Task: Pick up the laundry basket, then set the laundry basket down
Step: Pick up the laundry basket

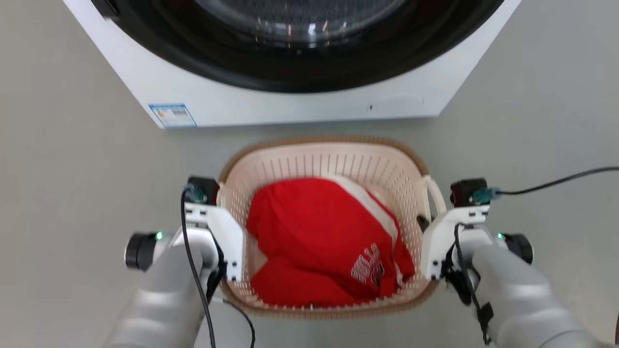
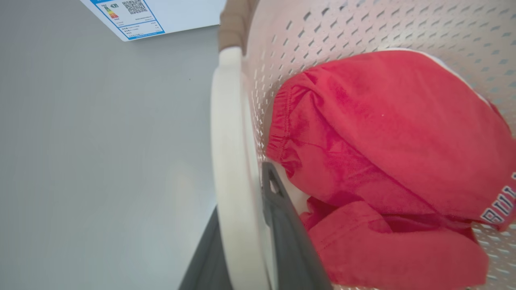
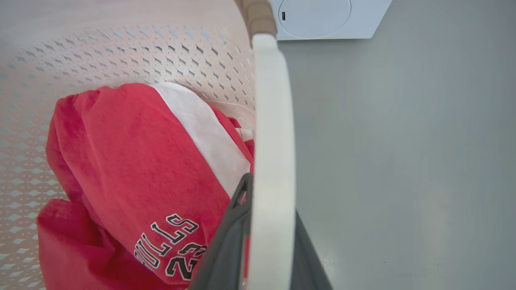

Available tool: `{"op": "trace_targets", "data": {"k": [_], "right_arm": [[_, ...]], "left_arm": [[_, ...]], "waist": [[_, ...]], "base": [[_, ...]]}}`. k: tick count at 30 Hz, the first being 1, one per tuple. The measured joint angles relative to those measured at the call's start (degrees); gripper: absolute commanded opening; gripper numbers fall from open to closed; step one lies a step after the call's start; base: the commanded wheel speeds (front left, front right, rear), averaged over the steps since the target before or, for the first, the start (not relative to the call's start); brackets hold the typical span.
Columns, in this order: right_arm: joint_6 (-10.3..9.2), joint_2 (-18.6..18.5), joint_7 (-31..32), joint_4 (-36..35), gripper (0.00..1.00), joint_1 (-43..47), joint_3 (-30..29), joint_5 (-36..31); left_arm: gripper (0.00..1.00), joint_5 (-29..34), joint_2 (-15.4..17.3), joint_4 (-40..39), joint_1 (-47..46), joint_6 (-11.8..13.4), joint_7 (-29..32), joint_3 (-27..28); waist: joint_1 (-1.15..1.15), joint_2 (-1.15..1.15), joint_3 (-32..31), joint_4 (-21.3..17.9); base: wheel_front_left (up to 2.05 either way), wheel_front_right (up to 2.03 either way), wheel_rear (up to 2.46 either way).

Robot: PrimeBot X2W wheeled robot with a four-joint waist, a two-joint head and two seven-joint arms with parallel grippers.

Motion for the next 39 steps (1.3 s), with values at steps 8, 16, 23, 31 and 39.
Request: {"op": "trace_targets", "data": {"k": [8, 16, 23, 31, 39], "right_arm": [[0.01, 0.08, 3.27, 0.32, 0.0, 4.51, 3.02, 1.76], [0.01, 0.14, 5.83, 0.41, 0.0, 7.06, 4.93, 3.03], [0.01, 0.13, 7.09, 0.48, 0.0, 9.5, 5.75, 4.0], [0.01, 0.1, 9.37, 0.57, 0.0, 11.54, 6.67, 5.05], [0.01, 0.08, 10.04, 0.57, 0.0, 11.53, 5.81, 4.83]], "left_arm": [[0.0, -1.88, -0.55, -0.02, 5.89, 0.24, 3.18, -0.82], [0.0, -4.1, -0.63, -0.09, 9.76, 0.11, 4.97, -1.98], [0.0, -6.55, -0.6, -0.7, 12.52, 0.08, 7.26, -4.42], [0.0, -9.4, -0.4, -2.04, 15.29, 0.68, 9.73, -7.37], [0.0, -11.66, 0.12, -3.21, 15.44, 1.2, 10.28, -9.9]], "waist": [[0.0, 0.0, -7.93, -0.1], [0.0, 0.0, -15.17, -0.72], [0.0, 0.0, -19.47, -1.28], [0.0, 0.0, -22.63, -1.32], [0.0, 0.0, -23.93, -1.0]], "base": [[0.0, 0.0, 0.0], [0.0, 0.0, 0.0], [0.0, 0.0, 0.0], [0.0, 0.0, 0.0], [0.0, 0.0, 0.0]]}}
